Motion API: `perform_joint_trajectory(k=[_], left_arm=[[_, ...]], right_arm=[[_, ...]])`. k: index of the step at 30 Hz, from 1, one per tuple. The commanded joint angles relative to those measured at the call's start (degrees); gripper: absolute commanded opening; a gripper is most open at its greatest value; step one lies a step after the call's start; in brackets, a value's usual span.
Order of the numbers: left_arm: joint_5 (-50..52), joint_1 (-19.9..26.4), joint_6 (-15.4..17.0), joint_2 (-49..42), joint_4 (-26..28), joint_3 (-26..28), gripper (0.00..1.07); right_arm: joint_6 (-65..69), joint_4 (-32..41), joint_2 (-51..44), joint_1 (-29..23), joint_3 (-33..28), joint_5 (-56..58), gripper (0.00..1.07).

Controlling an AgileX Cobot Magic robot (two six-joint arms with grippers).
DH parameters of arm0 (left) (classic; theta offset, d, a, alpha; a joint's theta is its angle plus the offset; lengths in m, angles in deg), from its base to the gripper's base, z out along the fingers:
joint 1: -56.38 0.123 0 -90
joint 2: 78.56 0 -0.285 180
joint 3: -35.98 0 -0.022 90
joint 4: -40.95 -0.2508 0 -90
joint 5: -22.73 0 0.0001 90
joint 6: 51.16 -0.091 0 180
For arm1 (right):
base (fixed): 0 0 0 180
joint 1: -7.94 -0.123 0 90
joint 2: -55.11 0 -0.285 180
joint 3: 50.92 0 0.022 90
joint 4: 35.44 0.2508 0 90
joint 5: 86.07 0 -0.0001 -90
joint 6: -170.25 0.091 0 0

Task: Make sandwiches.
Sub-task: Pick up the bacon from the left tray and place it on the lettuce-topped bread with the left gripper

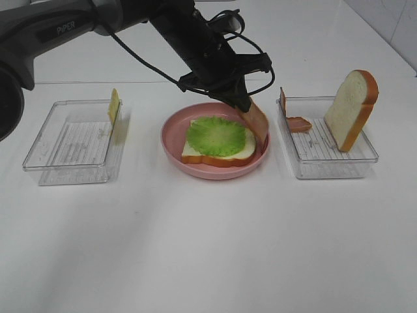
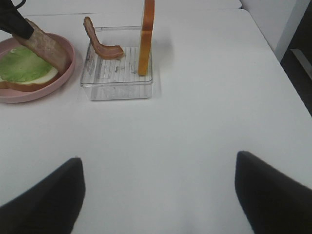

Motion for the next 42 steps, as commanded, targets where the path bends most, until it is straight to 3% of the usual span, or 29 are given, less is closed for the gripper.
perform_joint_trajectory(k=[1, 11, 26, 29, 31, 32, 33, 34, 35, 36, 37, 38, 39, 42], left_arm=[[-1.5, 0.4, 0.2, 0.1, -2.3, 0.1, 0.0], [-2.5, 0.6, 0.2, 0.1, -13.2, 0.1, 0.0], [-4.1, 0.6, 1.6, 0.3, -15.4, 0.1, 0.0], [-5.7, 0.6, 1.5, 0.3, -16.0, 0.1, 0.05], [-6.4, 0.8, 1.5, 0.3, -18.0, 0.1, 0.18], [-6.4, 0.8, 1.5, 0.3, -18.0, 0.1, 0.18], [-6.4, 0.8, 1.5, 0.3, -19.7, 0.1, 0.34], [-6.4, 0.8, 1.5, 0.3, -19.7, 0.1, 0.34], [-6.3, 0.8, 2.0, 0.3, -21.5, 0.1, 0.53], [-6.3, 0.8, 2.8, 0.2, -22.3, 0.1, 0.62], [-6.3, 0.8, 2.8, 0.2, -22.3, 0.1, 0.62], [-6.9, 0.8, 4.3, 0.1, -24.0, 0.1, 0.84], [-7.3, 0.8, 5.1, -0.1, -24.5, 0.1, 0.93], [-9.6, 0.8, 5.7, -1.3, -25.6, 0.2, 1.02]], right_arm=[[0.1, -0.4, -1.3, 0.2, -0.1, -0.5, 0.76], [0.1, -0.4, -1.3, 0.2, -0.1, -0.5, 0.76], [0.1, -0.4, -1.3, 0.2, -0.1, -0.5, 0.76], [0.1, -0.4, -1.3, 0.2, -0.1, -0.5, 0.76], [0.1, -0.4, -1.3, 0.2, -0.1, -0.5, 0.76], [0.1, -0.4, -1.3, 0.2, -0.1, -0.5, 0.76], [0.1, -0.4, -1.3, 0.2, -0.1, -0.5, 0.76], [0.1, -0.4, -1.3, 0.2, -0.1, -0.5, 0.76], [0.1, -0.4, -1.3, 0.2, -0.1, -0.5, 0.76], [0.1, -0.4, -1.3, 0.2, -0.1, -0.5, 0.76], [0.1, -0.4, -1.3, 0.2, -0.1, -0.5, 0.76], [0.1, -0.4, -1.3, 0.2, -0.1, -0.5, 0.76], [0.1, -0.4, -1.3, 0.2, -0.1, -0.5, 0.76], [0.1, -0.4, -1.3, 0.2, -0.1, -0.5, 0.76]])
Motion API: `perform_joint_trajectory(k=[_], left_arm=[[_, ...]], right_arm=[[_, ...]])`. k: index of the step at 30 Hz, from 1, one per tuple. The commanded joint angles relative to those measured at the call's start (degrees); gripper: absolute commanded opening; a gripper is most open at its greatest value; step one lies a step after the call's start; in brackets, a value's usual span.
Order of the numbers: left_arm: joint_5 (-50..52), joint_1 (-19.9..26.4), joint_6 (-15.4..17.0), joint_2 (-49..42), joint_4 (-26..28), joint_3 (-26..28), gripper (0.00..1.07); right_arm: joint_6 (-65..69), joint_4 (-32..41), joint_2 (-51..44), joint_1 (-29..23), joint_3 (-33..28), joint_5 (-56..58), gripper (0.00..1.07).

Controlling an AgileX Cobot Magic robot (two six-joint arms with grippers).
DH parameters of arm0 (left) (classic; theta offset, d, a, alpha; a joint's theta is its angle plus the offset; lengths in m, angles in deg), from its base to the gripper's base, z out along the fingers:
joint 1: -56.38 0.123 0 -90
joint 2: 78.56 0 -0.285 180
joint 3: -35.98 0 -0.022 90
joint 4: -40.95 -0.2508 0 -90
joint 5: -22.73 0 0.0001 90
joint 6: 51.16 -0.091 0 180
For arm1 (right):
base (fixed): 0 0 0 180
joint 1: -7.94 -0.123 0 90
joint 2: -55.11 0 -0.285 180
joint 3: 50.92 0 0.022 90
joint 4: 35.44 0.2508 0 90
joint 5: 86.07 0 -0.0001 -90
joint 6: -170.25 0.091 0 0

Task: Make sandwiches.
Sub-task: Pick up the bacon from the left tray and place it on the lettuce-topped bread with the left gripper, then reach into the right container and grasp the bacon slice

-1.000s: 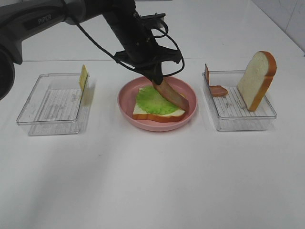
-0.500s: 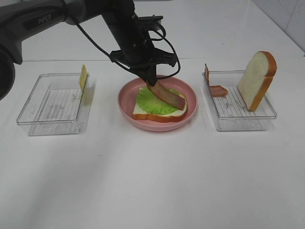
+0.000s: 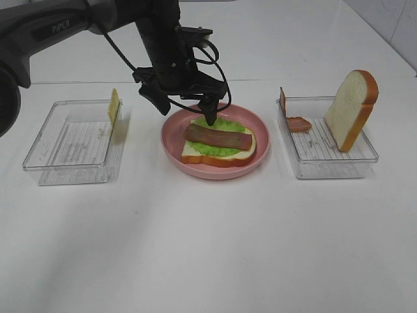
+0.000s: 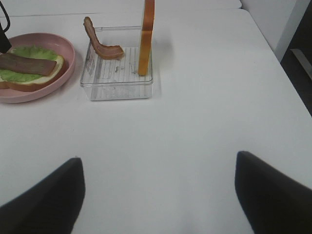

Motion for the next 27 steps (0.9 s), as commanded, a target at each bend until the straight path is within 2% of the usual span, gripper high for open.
perform_joint_trajectory(k=[1, 11, 13, 15, 16, 17, 18, 19, 20, 22, 24, 25, 26, 27], left_arm=[[-2.7, 0.1, 0.9, -1.4, -0.8, 0.2, 1.02], [-3.8, 1.5, 1.8, -7.4, -5.5, 0.7, 1.02], [-3.8, 6.5, 1.7, -11.7, -5.8, 0.7, 1.02], [-3.8, 7.8, 1.4, -12.7, -5.8, 0.7, 1.02], [-3.8, 11.2, 0.9, -15.2, -6.0, 0.6, 1.02], [-3.8, 11.2, 0.9, -15.2, -6.0, 0.6, 1.02], [-3.8, 13.2, 0.4, -16.5, -6.0, 0.4, 1.02], [-3.8, 17.1, -0.1, -19.0, -5.8, -0.9, 1.02], [-3.8, 17.1, -0.1, -19.0, -5.8, -0.9, 1.02], [-3.8, 22.6, -0.7, -22.6, -5.0, -4.0, 1.02], [-3.8, 23.4, -1.4, -23.5, -4.8, -5.2, 1.02], [-3.8, 24.3, -2.3, -26.3, -5.2, -9.1, 1.02], [-3.8, 24.3, -2.3, -26.3, -5.2, -9.1, 1.02], [-3.8, 24.3, -2.3, -27.9, -5.9, -11.5, 1.02]], right_arm=[[0.1, -0.4, -1.3, 0.2, -0.1, -0.5, 0.76], [0.1, -0.4, -1.3, 0.2, -0.1, -0.5, 0.76], [0.1, -0.4, -1.3, 0.2, -0.1, -0.5, 0.76], [0.1, -0.4, -1.3, 0.2, -0.1, -0.5, 0.76], [0.1, -0.4, -1.3, 0.2, -0.1, -0.5, 0.76], [0.1, -0.4, -1.3, 0.2, -0.1, -0.5, 0.76], [0.1, -0.4, -1.3, 0.2, -0.1, -0.5, 0.76], [0.1, -0.4, -1.3, 0.2, -0.1, -0.5, 0.76], [0.1, -0.4, -1.3, 0.2, -0.1, -0.5, 0.76], [0.1, -0.4, -1.3, 0.2, -0.1, -0.5, 0.76], [0.1, -0.4, -1.3, 0.2, -0.1, -0.5, 0.76], [0.1, -0.4, -1.3, 0.2, -0.1, -0.5, 0.76], [0.1, -0.4, -1.3, 0.2, -0.1, -0.5, 0.76], [0.1, -0.4, -1.3, 0.2, -0.1, -0.5, 0.76]])
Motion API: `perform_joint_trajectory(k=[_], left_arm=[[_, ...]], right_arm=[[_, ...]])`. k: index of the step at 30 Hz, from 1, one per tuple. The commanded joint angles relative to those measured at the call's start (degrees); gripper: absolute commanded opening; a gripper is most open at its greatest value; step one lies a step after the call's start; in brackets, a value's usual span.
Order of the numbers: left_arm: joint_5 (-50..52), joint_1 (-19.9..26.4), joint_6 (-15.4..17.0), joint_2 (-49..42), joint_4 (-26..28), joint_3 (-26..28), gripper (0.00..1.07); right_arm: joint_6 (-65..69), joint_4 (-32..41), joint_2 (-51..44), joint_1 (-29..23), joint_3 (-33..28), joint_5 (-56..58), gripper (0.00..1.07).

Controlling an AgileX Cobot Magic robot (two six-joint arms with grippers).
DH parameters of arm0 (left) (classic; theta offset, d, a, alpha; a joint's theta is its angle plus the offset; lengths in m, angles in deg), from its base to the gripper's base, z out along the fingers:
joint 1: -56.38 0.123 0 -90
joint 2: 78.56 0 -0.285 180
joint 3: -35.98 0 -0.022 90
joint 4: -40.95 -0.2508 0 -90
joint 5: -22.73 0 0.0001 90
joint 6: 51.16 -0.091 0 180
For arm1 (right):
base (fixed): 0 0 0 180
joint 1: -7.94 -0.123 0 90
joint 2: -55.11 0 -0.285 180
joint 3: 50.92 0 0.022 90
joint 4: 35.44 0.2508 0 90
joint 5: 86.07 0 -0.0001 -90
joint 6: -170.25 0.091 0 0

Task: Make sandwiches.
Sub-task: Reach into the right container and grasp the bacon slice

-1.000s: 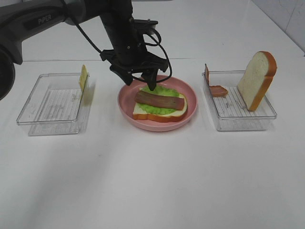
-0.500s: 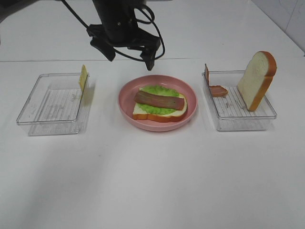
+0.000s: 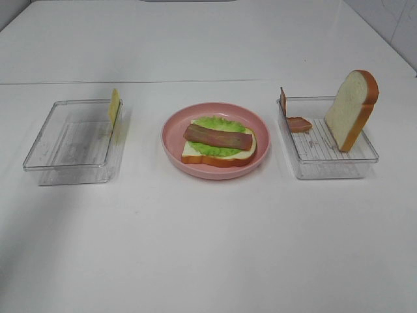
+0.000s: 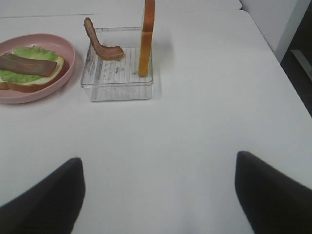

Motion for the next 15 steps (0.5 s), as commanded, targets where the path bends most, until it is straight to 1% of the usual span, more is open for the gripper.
perform_joint_trajectory(k=[1, 2, 3, 4, 5, 6, 7, 8, 9, 10, 11, 12, 13, 14, 15], left_arm=[[-3.6, -0.1, -0.7, -6.8, -1.9, -9.6, 1.02], [-3.6, -0.1, -0.7, -6.8, -1.9, -9.6, 1.02], [-3.3, -0.3, -0.3, -8.8, -2.7, -12.6, 1.02], [-2.2, -0.3, 0.9, -12.8, -3.3, -18.4, 1.02], [-2.2, -0.3, 0.9, -12.8, -3.3, -18.4, 1.02], [-1.1, -0.3, 1.0, -15.2, -3.3, -21.9, 1.02], [1.3, -0.3, 1.3, -20.9, -3.2, -29.2, 1.02], [1.3, -0.3, 1.3, -20.9, -3.2, -29.2, 1.02], [2.6, -0.3, 1.4, -24.1, -3.2, -33.0, 1.02], [4.6, -0.3, 1.8, -30.0, -3.2, -39.8, 1.02], [4.6, -0.3, 1.8, -30.0, -3.2, -39.8, 1.02], [5.3, -0.3, 1.8, -32.7, -3.2, -42.8, 1.02], [6.9, -0.3, 1.9, -40.0, -3.2, -49.9, 1.02], [6.9, -0.3, 1.9, -40.0, -3.2, -49.9, 1.02], [7.4, -0.3, 2.1, -43.8, -3.2, -53.3, 1.02]], right_arm=[[0.1, -0.4, -1.3, 0.2, -0.1, -0.3, 0.76], [0.1, -0.4, -1.3, 0.2, -0.1, -0.3, 0.76], [0.1, -0.4, -1.3, 0.2, -0.1, -0.3, 0.76], [0.1, -0.4, -1.3, 0.2, -0.1, -0.3, 0.76], [0.1, -0.4, -1.3, 0.2, -0.1, -0.3, 0.76], [0.1, -0.4, -1.3, 0.2, -0.1, -0.3, 0.76], [0.1, -0.4, -1.3, 0.2, -0.1, -0.3, 0.76], [0.1, -0.4, -1.3, 0.2, -0.1, -0.3, 0.76], [0.1, -0.4, -1.3, 0.2, -0.1, -0.3, 0.76], [0.1, -0.4, -1.3, 0.2, -0.1, -0.3, 0.76], [0.1, -0.4, -1.3, 0.2, -0.1, -0.3, 0.76], [0.1, -0.4, -1.3, 0.2, -0.1, -0.3, 0.76], [0.1, -0.4, -1.3, 0.2, -0.1, -0.3, 0.76], [0.1, -0.4, -1.3, 0.2, -0.1, -0.3, 0.76], [2.1, -0.6, -1.3, 0.2, 0.2, -0.6, 0.76]])
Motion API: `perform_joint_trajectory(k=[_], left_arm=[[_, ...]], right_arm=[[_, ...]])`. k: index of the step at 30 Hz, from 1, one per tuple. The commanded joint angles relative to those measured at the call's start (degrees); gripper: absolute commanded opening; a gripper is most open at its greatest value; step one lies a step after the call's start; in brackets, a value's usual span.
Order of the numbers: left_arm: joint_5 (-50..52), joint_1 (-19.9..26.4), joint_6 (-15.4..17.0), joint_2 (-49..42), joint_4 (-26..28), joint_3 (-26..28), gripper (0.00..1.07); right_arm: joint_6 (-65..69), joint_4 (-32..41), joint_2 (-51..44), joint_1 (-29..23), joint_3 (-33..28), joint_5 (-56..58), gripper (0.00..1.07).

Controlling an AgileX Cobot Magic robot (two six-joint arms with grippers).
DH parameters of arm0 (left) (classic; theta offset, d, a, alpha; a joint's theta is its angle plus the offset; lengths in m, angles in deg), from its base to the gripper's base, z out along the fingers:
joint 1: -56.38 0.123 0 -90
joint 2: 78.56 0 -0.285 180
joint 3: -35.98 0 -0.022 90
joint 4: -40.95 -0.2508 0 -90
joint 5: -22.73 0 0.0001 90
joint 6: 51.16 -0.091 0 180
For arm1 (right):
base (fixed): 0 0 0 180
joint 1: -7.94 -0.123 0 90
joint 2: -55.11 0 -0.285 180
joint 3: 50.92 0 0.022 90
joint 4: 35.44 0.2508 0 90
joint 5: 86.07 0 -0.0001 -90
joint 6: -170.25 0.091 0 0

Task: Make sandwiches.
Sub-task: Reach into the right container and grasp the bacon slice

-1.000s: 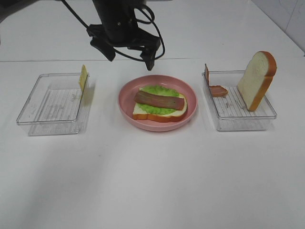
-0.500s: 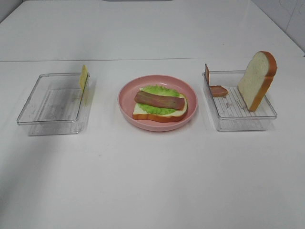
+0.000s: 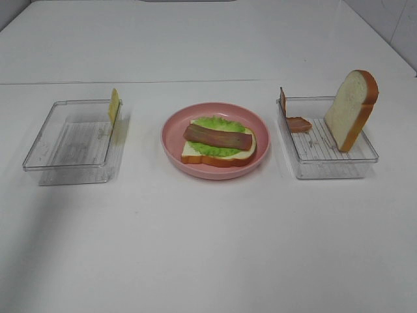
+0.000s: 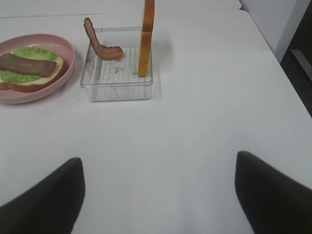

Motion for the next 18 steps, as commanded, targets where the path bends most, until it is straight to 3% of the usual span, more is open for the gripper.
perform_joint_trajectory(k=[1, 2, 4, 8, 10, 11, 13, 18], left_arm=[[3.7, -0.2, 1.1, -16.8, -0.3, -14.3, 1.02], [3.7, -0.2, 1.1, -16.8, -0.3, -14.3, 1.02], [5.6, -0.2, 1.3, -26.6, -0.3, -21.4, 1.02], [5.9, -0.2, 1.3, -36.5, -0.3, -27.2, 1.02], [6.0, -0.2, 1.3, -46.6, -0.9, -33.2, 1.02], [6.0, -0.2, 1.3, -46.6, -0.9, -33.2, 1.02], [6.0, -0.2, 0.0, -55.6, -3.1, -38.4, 1.02], [5.6, -0.2, -1.3, -68.9, -4.6, -44.5, 1.02]], right_arm=[[4.7, -1.8, -1.1, 0.2, 0.2, -0.6, 0.76], [4.7, -1.8, -1.1, 0.2, 0.2, -0.6, 0.76], [5.8, -1.8, -1.1, 0.2, 0.1, -0.6, 0.76], [5.8, -1.7, -1.1, 0.2, 0.1, -0.6, 0.76], [5.8, -1.7, -1.1, 0.2, 0.1, -0.6, 0.76], [5.8, -1.7, -1.1, 0.2, 0.1, -0.6, 0.76], [5.8, -1.7, -1.1, 0.2, 0.1, -0.6, 0.76], [5.8, -1.7, -1.1, 0.2, 0.1, -0.6, 0.76]])
